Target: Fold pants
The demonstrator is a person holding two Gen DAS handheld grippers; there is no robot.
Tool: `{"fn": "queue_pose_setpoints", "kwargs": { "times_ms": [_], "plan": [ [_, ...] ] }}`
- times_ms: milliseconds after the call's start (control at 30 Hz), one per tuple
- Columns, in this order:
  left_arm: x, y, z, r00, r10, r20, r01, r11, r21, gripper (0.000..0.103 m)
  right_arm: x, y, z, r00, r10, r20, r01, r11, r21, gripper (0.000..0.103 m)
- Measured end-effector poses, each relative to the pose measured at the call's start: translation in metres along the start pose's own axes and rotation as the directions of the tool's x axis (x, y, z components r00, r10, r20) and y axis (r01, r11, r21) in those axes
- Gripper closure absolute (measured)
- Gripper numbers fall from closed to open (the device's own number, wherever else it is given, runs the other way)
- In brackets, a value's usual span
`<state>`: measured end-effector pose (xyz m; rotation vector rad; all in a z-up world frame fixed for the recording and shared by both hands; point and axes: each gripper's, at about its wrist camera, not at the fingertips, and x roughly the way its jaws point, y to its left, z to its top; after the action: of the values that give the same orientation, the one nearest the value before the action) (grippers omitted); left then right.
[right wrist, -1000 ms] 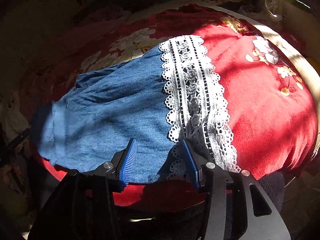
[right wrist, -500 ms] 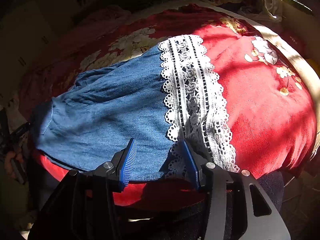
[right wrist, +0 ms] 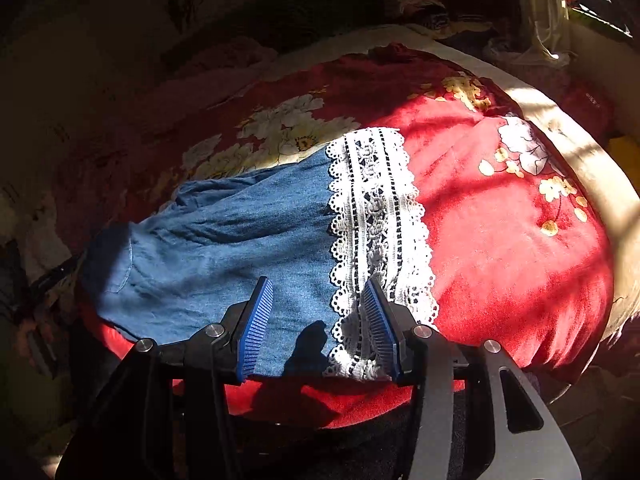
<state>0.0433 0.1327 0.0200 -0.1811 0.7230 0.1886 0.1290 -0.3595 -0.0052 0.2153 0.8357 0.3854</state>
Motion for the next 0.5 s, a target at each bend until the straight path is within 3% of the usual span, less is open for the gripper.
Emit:
{"fn": "queue_pose_setpoints", "kwargs": {
  "times_ms": [133, 267, 400, 500],
  "plan": [
    [0.013, -0.042, 0.026, 0.986, -0.165, -0.011, 0.165, 0.986, 0.036, 0.046, 0.015, -0.019, 0.046, 1.000, -0.018, 0.006, 0.018, 1.000, -0.017, 0.056],
    [0.046, -0.106, 0.046, 0.948, -0.307, -0.079, 0.314, 0.944, 0.105, 0.046, 0.048, -0.040, 0.084, 0.999, -0.007, -0.046, 0.007, 1.000, -0.012, 0.056],
    [0.086, -0.167, 0.055, 0.919, -0.354, -0.175, 0.385, 0.901, 0.201, 0.046, 0.084, -0.056, 0.100, 0.993, 0.007, -0.114, -0.005, 1.000, 0.013, 0.055],
    [0.117, -0.193, 0.057, 0.913, -0.337, -0.231, 0.391, 0.885, 0.253, 0.046, 0.106, -0.059, 0.101, 0.987, 0.037, -0.159, -0.035, 0.999, 0.013, 0.055]
  ]
}}
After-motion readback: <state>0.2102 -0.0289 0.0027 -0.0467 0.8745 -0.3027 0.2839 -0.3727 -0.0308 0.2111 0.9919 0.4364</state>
